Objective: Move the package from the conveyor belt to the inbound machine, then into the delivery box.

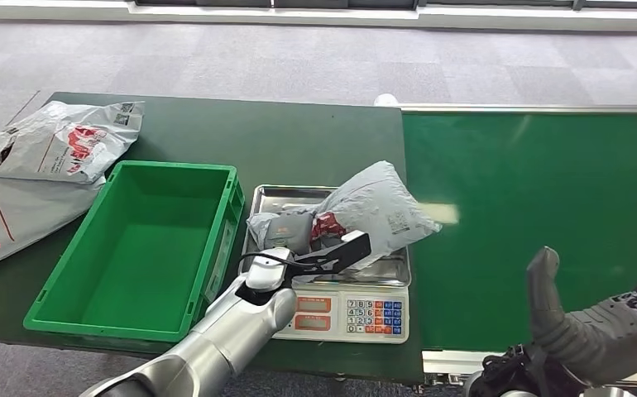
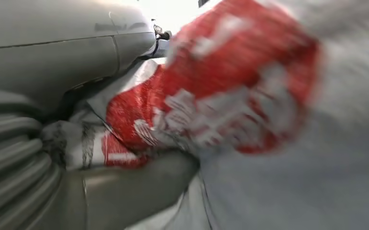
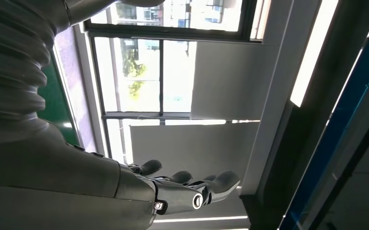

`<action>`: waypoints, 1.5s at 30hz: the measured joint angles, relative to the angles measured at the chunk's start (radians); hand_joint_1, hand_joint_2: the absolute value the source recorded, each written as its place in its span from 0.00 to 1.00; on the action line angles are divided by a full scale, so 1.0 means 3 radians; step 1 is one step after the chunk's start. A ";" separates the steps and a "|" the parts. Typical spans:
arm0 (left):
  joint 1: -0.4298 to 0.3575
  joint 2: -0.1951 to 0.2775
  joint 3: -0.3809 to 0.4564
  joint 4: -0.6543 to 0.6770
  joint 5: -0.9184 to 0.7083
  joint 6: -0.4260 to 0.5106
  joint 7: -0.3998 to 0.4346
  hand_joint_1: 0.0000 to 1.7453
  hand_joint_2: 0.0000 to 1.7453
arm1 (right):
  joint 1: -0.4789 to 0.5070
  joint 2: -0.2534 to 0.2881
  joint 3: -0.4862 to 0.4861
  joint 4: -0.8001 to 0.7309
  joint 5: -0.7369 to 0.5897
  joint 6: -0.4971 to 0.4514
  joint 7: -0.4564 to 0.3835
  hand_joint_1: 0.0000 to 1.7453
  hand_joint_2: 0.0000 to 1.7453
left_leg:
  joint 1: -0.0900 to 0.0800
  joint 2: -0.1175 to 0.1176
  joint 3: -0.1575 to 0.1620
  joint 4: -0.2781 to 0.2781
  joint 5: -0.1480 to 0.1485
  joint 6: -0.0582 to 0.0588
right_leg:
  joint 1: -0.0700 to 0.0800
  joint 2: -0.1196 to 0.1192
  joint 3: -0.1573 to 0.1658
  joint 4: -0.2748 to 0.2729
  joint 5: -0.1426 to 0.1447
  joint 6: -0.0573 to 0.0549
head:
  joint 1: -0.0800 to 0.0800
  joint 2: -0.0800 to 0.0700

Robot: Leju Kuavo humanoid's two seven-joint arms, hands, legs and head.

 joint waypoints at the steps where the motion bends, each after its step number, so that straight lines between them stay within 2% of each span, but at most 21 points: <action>1: -0.0006 0.0000 0.0001 0.0006 0.0010 0.0044 -0.0030 1.00 1.00 | 0.0000 0.0001 0.0000 0.0000 0.0002 0.0000 0.0000 0.00 1.00 | 0.0000 0.0000 0.0001 0.0000 0.0001 -0.0001 | 0.0000 0.0000 0.0000 0.0000 0.0001 0.0000 | 0.0000 0.0000; 6: 0.0048 0.0028 0.0070 -0.0212 0.0216 0.0571 -0.0462 1.00 1.00 | 0.0008 0.0010 0.0000 0.0000 0.0024 0.0000 0.0001 0.00 1.00 | 0.0000 0.0000 -0.0007 0.0000 0.0003 -0.0003 | 0.0000 0.0000 -0.0011 0.0002 0.0003 0.0000 | 0.0001 0.0000; 10: 0.0181 0.0135 0.0271 -0.1070 0.0465 0.0726 -0.0779 1.00 1.00 | 0.0058 0.0027 -0.0004 -0.0001 0.0058 0.0000 0.0001 0.00 1.00 | 0.0000 0.0002 -0.0024 0.0000 0.0005 -0.0005 | 0.0000 0.0002 -0.0030 0.0004 0.0007 -0.0003 | 0.0000 0.0000; 15: 0.0296 0.0297 0.0538 -0.1983 0.0611 0.0775 -0.0838 1.00 1.00 | 0.0075 0.0060 -0.0037 -0.0003 0.0081 -0.0004 0.0001 0.00 1.00 | 0.0001 0.0000 -0.0035 -0.0001 0.0007 -0.0007 | 0.0002 0.0002 -0.0040 0.0006 0.0006 -0.0004 | 0.0000 0.0000; 18: 0.0333 0.0467 0.0780 -0.2535 0.0789 0.0822 -0.0847 1.00 1.00 | 0.0092 0.0086 -0.0094 -0.0003 0.0073 -0.0005 0.0001 0.00 1.00 | 0.0002 0.0008 -0.0039 -0.0002 0.0007 -0.0009 | 0.0002 0.0009 -0.0049 0.0008 0.0006 -0.0004 | 0.0000 0.0000; 20: 0.0362 0.0579 0.0985 -0.2854 0.0887 0.0817 -0.0881 0.79 1.00 | 0.0121 0.0100 -0.0146 -0.0004 0.0057 -0.0005 0.0001 0.00 1.00 | 0.0002 0.0012 -0.0038 -0.0003 0.0007 -0.0010 | 0.0002 0.0014 -0.0050 0.0009 0.0006 -0.0005 | 0.0000 0.0000; 22: 0.0383 0.0625 0.1075 -0.2986 0.0919 0.0819 -0.0909 0.58 1.00 | 0.0138 0.0105 -0.0171 -0.0005 0.0049 -0.0005 0.0001 0.00 1.00 | 0.0002 0.0012 -0.0038 -0.0003 0.0007 -0.0010 | 0.0003 0.0015 -0.0050 0.0009 0.0005 -0.0005 | 0.0000 0.0000; 24: 0.0390 0.0635 0.1089 -0.2999 0.0924 0.0820 -0.0914 0.48 1.00 | 0.0141 0.0106 -0.0175 -0.0006 0.0046 -0.0005 0.0001 0.00 1.00 | 0.0002 0.0012 -0.0038 -0.0003 0.0007 -0.0010 | 0.0002 0.0014 -0.0050 0.0009 0.0005 -0.0005 | 0.0000 0.0000; 26: 0.0615 0.0804 0.1387 -0.3303 0.0972 0.0769 -0.0981 0.19 1.00 | 0.0252 0.0106 -0.0248 -0.0030 0.0020 -0.0006 0.0001 0.00 1.00 | 0.0002 0.0011 -0.0037 -0.0005 0.0006 -0.0010 | 0.0002 0.0013 -0.0050 0.0009 0.0002 -0.0008 | 0.0000 0.0000; 28: 0.0956 0.0990 0.1753 -0.3679 0.0971 0.0704 -0.1039 0.00 1.00 | 0.0421 0.0106 -0.0331 -0.0072 -0.0001 -0.0008 0.0001 0.00 1.00 | 0.0002 0.0011 -0.0038 -0.0007 0.0005 -0.0011 | 0.0001 0.0013 -0.0051 0.0009 0.0000 -0.0011 | 0.0000 0.0000; 32: 0.1328 0.1058 0.1976 -0.3882 0.0911 0.0682 -0.1053 0.00 1.00 | 0.0581 0.0106 -0.0363 -0.0137 0.0009 -0.0008 0.0000 0.00 1.00 | 0.0001 0.0011 -0.0042 -0.0007 0.0004 -0.0012 | 0.0001 0.0012 -0.0056 0.0008 -0.0001 -0.0011 | 0.0000 0.0000; 38: 0.1587 0.1117 0.2104 -0.4038 0.0960 0.0542 -0.1104 0.00 1.00 | 0.0692 0.0106 -0.0374 -0.0164 0.0029 -0.0008 0.0000 0.00 1.00 | 0.0001 0.0009 -0.0042 -0.0007 0.0004 -0.0012 | 0.0001 0.0009 -0.0054 0.0008 -0.0001 -0.0011 | 0.0000 0.0000; 45: 0.2026 0.1179 0.2112 -0.4236 0.1670 0.0126 -0.1420 0.00 1.00 | 0.0881 0.0082 -0.0374 -0.0157 -0.0128 -0.0008 0.0070 0.00 1.00 | 0.0001 0.0009 -0.0041 -0.0008 0.0002 -0.0012 | 0.0001 0.0010 -0.0052 0.0008 -0.0003 -0.0012 | 0.0000 0.0000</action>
